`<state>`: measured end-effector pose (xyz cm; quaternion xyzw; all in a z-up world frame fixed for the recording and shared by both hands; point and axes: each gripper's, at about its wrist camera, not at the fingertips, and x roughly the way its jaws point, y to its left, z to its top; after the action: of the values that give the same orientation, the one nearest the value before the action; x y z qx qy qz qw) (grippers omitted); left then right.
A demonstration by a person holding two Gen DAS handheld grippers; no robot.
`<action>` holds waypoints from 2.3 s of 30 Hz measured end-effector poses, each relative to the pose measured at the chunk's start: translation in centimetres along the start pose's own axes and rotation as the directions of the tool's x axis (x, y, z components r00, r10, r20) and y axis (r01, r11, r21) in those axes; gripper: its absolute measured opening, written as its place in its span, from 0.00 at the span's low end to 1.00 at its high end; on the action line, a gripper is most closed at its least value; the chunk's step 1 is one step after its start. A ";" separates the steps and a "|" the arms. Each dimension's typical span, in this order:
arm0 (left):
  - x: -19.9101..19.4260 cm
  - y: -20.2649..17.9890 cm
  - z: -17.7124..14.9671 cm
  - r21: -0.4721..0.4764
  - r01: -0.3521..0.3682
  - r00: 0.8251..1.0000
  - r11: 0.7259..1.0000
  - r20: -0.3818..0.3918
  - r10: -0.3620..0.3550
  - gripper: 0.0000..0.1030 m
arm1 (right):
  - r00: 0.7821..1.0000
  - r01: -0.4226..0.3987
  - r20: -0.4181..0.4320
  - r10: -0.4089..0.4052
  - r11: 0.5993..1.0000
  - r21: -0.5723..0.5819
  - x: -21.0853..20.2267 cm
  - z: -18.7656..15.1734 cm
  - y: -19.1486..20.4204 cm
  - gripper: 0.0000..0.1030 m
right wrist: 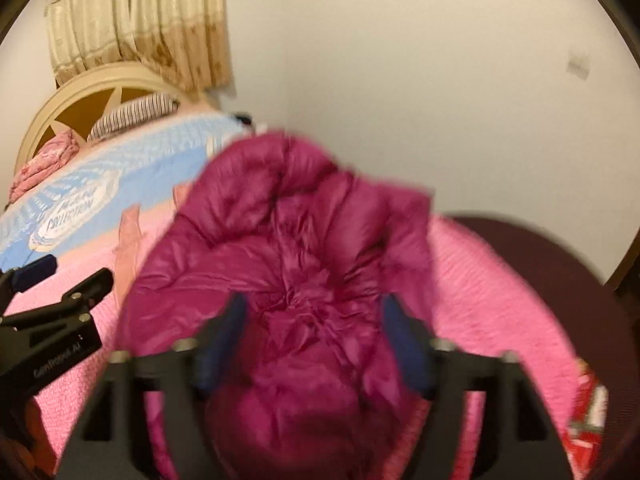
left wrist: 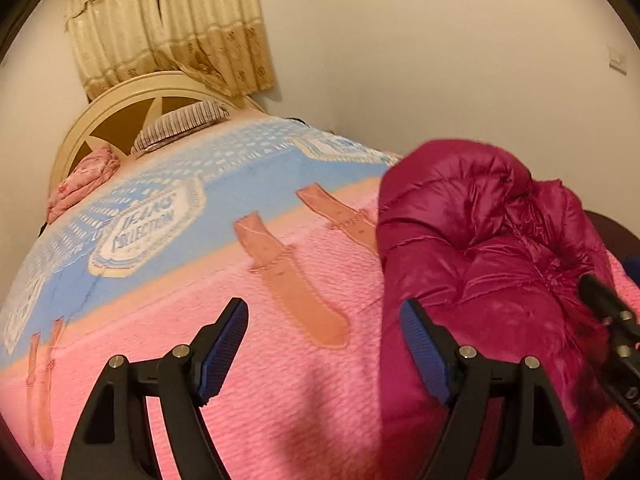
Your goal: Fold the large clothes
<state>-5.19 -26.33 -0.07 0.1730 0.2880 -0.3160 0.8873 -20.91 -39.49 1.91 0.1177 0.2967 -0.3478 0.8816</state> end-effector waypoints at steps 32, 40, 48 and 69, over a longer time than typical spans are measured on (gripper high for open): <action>-17.9 2.7 -1.4 -0.047 0.010 0.962 0.999 0.274 0.004 0.89 | 0.964 0.019 0.266 -0.010 0.999 -0.030 -15.6 -0.2 1.3 0.85; -17.8 1.6 -1.5 -0.001 0.021 0.963 1.000 0.269 -0.020 0.89 | 0.961 0.033 0.274 -0.035 0.999 0.009 -15.5 -0.2 0.9 0.85; -17.4 2.0 -1.6 -0.028 0.053 0.968 0.998 0.246 -0.045 0.89 | 0.964 0.033 0.263 -0.034 0.999 0.006 -15.3 -0.5 1.1 0.85; -17.5 1.9 -1.8 -0.021 0.048 0.970 0.999 0.241 -0.042 0.90 | 0.966 0.027 0.256 -0.029 1.000 0.010 -15.6 -0.8 1.3 0.85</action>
<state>-15.75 -16.03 9.62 0.1149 0.1863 -0.3507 0.9105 -29.46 -29.69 10.72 0.0703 0.1812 -0.3734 0.9071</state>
